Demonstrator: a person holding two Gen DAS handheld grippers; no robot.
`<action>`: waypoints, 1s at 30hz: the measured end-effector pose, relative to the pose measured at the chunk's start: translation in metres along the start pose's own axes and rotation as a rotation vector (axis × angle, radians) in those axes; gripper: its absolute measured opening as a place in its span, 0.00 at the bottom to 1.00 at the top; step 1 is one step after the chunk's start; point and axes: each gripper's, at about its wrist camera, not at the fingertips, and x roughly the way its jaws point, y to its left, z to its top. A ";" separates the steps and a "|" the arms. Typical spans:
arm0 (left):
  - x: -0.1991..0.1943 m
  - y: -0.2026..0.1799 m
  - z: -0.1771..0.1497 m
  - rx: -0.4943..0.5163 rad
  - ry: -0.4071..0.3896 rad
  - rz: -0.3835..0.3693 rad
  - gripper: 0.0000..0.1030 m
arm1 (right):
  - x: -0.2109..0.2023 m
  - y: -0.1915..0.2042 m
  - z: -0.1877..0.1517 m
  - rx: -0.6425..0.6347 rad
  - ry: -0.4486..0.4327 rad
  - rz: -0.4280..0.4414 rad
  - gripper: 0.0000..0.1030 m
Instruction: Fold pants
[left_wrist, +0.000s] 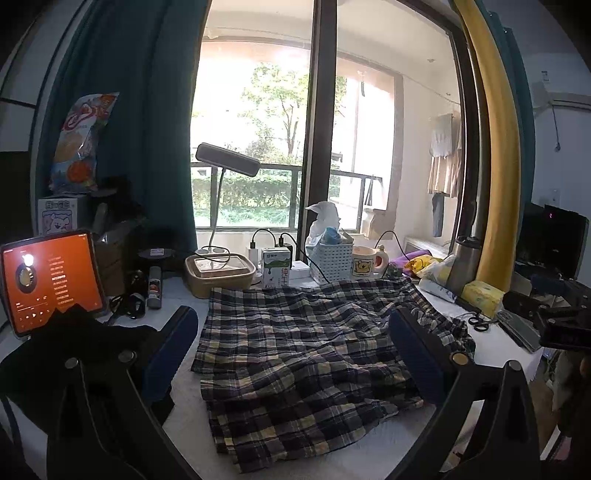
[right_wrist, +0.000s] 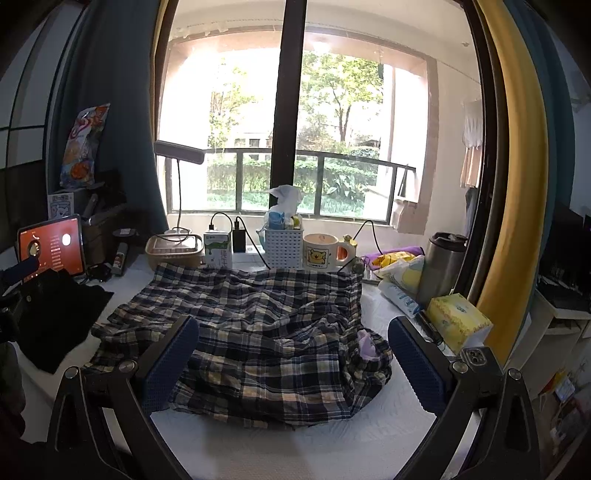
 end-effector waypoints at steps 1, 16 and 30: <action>0.000 0.001 0.000 0.000 0.000 0.003 0.99 | -0.001 0.000 0.000 0.001 -0.001 -0.001 1.00; -0.001 0.003 0.000 0.002 0.007 0.006 0.99 | -0.003 -0.002 -0.001 0.001 0.001 0.000 1.00; -0.001 0.004 -0.001 0.003 0.007 0.008 0.99 | -0.003 -0.002 -0.001 0.000 0.000 -0.001 1.00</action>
